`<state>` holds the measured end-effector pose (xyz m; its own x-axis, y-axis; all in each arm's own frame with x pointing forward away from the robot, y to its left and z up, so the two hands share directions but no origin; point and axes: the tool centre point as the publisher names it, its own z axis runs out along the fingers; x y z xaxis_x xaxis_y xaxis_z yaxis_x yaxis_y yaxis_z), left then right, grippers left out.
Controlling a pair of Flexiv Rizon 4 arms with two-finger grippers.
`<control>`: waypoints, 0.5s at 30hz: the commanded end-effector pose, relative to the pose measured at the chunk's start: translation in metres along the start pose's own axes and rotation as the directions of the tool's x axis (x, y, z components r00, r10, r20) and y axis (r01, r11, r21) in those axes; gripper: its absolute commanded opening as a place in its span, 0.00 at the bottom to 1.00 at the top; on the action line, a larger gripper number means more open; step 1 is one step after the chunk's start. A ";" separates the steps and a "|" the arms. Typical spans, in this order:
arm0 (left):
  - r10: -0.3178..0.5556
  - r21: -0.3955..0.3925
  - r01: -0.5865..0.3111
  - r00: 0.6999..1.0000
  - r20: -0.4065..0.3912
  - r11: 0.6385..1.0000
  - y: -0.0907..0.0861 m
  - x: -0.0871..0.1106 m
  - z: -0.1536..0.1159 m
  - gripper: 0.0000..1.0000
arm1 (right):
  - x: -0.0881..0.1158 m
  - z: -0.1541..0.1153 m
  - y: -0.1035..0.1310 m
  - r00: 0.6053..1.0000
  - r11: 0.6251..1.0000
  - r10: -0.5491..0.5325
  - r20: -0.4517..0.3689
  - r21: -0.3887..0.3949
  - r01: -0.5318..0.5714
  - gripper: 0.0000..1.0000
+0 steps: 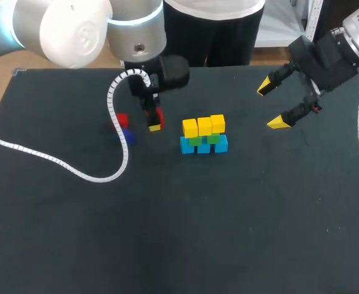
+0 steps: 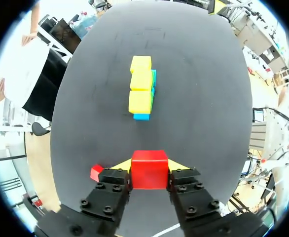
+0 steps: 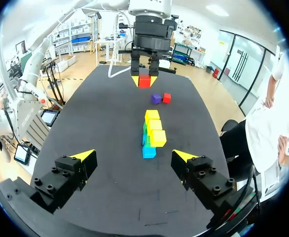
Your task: Place the blue cubes, place green cubes on the blue cubes, place the yellow cubes on the green cubes, then place the red cubes on the yellow cubes, and place purple cube on the red cubes.
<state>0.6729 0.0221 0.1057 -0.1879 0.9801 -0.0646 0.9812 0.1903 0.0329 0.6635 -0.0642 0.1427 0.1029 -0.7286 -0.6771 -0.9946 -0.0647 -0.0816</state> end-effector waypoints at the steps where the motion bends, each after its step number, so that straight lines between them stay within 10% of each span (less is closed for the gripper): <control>1: 0.010 0.013 -0.010 1.000 -0.002 1.000 0.005 -0.010 0.000 0.00 | 0.000 0.000 0.000 1.000 1.000 0.000 0.001 -0.001 0.000 1.00; 15: 0.028 0.020 -0.028 1.000 0.001 0.999 0.011 -0.031 -0.005 0.00 | 0.000 0.000 0.000 1.000 1.000 0.000 0.001 -0.001 0.000 1.00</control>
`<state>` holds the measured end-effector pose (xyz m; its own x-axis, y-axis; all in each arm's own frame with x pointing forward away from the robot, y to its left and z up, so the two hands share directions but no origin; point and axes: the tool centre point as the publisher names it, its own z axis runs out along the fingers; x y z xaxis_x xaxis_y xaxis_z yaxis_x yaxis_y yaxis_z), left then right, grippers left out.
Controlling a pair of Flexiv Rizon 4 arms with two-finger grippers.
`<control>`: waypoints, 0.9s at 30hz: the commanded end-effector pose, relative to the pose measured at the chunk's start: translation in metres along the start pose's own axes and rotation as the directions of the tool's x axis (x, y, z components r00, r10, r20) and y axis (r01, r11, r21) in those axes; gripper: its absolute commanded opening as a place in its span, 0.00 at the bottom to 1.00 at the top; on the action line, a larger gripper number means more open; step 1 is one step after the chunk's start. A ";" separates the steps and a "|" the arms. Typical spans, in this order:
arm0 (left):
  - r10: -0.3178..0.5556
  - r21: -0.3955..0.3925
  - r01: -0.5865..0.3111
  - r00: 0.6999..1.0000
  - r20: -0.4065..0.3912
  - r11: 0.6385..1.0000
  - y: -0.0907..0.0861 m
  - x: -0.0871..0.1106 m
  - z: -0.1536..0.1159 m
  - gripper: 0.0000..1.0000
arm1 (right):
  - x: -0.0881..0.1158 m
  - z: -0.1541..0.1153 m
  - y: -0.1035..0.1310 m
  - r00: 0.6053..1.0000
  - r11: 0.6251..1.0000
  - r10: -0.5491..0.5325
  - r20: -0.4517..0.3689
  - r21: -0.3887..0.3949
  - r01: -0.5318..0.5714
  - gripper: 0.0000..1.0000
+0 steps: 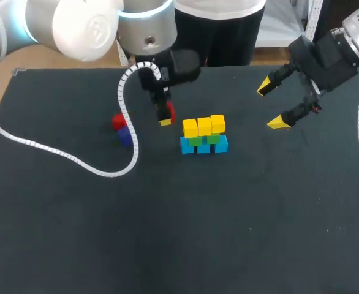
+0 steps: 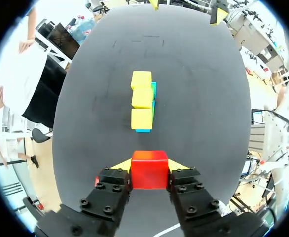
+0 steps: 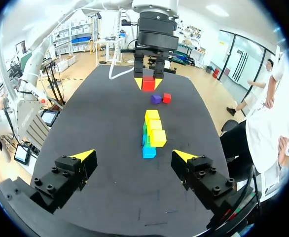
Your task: Place the blue cubes, place green cubes on the blue cubes, place the yellow cubes on the green cubes, then place the red cubes on the yellow cubes, and place purple cube on the red cubes.
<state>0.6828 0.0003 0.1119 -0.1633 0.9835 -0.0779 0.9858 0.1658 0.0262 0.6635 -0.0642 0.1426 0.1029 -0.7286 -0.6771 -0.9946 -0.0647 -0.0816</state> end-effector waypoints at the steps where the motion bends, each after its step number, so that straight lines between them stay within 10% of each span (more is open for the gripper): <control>1: 0.004 0.012 -0.004 1.000 -0.011 1.000 0.006 -0.008 0.000 0.00 | 0.000 0.000 0.000 1.000 1.000 -0.001 0.001 -0.001 0.001 1.00; 27: 0.038 0.035 -0.040 0.998 0.045 0.999 -0.008 -0.043 0.002 0.00 | 0.000 0.000 0.000 1.000 1.000 -0.001 0.001 -0.001 0.001 1.00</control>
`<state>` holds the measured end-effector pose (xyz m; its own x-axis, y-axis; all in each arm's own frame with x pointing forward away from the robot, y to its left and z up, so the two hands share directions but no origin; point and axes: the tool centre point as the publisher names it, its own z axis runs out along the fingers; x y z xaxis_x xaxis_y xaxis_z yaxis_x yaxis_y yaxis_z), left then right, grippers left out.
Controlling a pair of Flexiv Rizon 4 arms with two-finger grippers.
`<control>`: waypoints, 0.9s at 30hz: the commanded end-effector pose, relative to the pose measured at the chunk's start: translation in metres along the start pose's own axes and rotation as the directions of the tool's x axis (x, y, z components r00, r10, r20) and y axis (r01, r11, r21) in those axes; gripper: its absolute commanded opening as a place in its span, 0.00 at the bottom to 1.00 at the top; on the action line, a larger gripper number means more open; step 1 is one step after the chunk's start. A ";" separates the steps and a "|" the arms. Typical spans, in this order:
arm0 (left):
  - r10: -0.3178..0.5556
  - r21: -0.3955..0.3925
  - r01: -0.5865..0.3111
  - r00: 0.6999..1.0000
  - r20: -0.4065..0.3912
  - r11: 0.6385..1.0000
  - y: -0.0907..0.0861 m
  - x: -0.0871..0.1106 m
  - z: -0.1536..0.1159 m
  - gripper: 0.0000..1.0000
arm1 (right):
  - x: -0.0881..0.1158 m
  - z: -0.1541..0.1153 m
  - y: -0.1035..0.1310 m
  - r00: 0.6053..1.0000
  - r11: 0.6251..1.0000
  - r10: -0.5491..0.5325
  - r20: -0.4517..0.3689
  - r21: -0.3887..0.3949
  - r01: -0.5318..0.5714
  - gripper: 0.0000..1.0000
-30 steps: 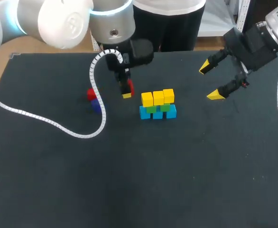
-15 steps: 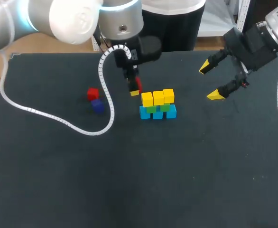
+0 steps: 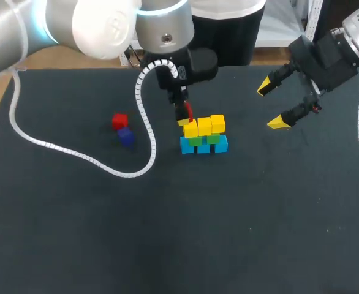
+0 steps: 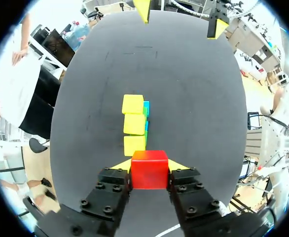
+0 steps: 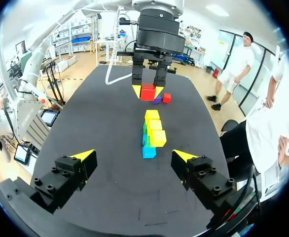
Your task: Place the blue cubes, place green cubes on the blue cubes, place the yellow cubes on the green cubes, then place the red cubes on the yellow cubes, and place purple cube on the red cubes.
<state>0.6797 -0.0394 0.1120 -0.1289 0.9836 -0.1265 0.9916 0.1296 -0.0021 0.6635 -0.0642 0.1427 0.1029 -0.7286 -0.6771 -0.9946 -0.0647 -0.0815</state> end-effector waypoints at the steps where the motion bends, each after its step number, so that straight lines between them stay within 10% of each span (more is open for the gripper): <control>1: 0.007 0.004 -0.007 1.000 -0.005 1.000 0.002 -0.006 0.000 0.00 | 0.000 0.000 0.000 1.000 1.000 -0.001 0.001 -0.001 0.001 1.00; 27: -0.035 0.072 0.034 0.999 0.007 0.997 -0.010 -0.022 0.007 0.00 | 0.000 0.000 0.000 1.000 1.000 -0.001 0.001 -0.001 0.001 1.00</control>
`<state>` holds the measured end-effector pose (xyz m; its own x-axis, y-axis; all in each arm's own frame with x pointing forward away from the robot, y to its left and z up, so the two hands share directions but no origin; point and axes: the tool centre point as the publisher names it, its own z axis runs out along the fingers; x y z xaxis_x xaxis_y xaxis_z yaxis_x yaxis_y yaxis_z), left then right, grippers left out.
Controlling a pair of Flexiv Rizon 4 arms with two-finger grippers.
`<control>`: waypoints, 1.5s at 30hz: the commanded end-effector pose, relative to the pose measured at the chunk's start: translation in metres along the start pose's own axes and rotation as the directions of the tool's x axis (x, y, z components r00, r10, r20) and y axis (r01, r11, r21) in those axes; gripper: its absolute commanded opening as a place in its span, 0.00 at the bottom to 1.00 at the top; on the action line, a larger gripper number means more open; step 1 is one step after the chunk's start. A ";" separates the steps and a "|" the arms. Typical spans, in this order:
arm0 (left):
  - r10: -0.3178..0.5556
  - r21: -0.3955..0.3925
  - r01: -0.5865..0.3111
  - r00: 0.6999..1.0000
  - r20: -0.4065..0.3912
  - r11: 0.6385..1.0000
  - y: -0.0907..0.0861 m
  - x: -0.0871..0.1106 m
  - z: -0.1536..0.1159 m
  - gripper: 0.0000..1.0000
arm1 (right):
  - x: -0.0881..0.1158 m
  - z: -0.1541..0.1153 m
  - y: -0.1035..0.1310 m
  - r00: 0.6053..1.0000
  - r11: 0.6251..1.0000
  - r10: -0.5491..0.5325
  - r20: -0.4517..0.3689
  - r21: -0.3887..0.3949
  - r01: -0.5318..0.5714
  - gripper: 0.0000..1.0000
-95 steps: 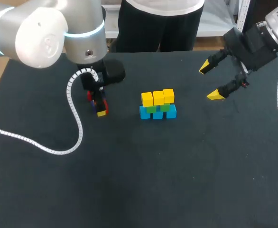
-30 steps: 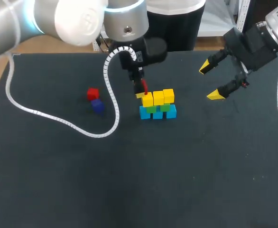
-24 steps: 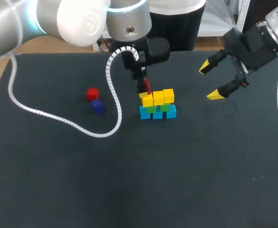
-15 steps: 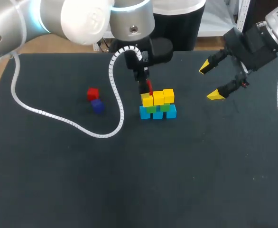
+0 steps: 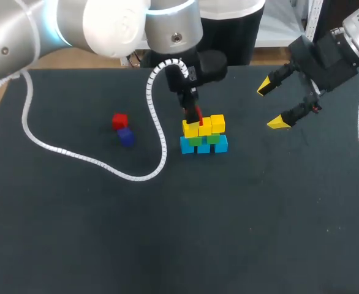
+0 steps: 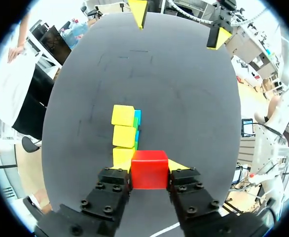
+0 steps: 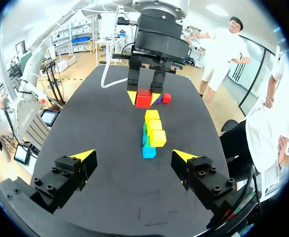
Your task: Place the blue cubes, place green cubes on the blue cubes, place the yellow cubes on the green cubes, then place the red cubes on the yellow cubes, and place purple cube on the red cubes.
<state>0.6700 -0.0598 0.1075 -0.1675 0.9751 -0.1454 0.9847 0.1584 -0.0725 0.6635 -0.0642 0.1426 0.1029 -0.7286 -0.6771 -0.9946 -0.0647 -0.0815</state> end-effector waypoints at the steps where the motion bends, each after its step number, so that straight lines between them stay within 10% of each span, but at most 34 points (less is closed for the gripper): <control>1: 0.006 0.007 -0.006 1.000 -0.019 1.000 0.002 -0.005 0.000 0.00 | 0.000 0.000 0.000 1.000 1.000 -0.001 0.001 -0.001 0.001 1.00; 45: 0.066 0.010 -0.065 0.997 -0.030 0.998 0.006 -0.035 0.005 0.00 | 0.000 0.000 0.000 1.000 1.000 -0.001 0.001 -0.001 0.001 1.00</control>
<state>0.6777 -0.0936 0.1072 -0.1014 0.9872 -0.1235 0.9934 0.0937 -0.0661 0.6635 -0.0642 0.1427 0.1029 -0.7286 -0.6771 -0.9946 -0.0647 -0.0816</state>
